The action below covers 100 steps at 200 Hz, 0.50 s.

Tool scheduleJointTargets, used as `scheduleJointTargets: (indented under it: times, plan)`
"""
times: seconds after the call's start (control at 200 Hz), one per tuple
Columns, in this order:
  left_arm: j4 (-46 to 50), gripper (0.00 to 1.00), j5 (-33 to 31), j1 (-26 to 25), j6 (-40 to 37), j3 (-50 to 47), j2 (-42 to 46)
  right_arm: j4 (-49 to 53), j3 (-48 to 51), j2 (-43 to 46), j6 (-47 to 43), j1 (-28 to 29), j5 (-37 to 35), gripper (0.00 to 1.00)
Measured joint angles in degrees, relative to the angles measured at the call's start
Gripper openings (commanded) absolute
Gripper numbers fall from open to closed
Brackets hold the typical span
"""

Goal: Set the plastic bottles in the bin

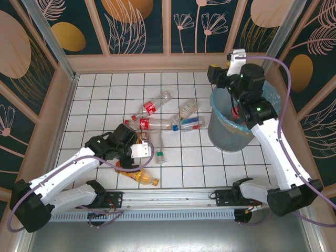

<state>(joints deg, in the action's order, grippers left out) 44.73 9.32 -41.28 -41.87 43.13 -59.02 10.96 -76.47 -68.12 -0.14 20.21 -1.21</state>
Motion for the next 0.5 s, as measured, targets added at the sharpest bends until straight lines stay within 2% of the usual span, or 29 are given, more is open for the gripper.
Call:
scheduleJointTargets:
  times: [0.205,0.5]
  plan:
    - [0.68,0.96,2.89,0.00,-2.40,-3.39,0.15,-1.79,4.17,-0.39,-1.75,2.69,0.92,0.65]
    - [-0.17,0.98,0.26,-0.63,-6.14,-8.61,-2.29,-3.65,5.01,-0.39,-4.31,6.23,1.14,0.65]
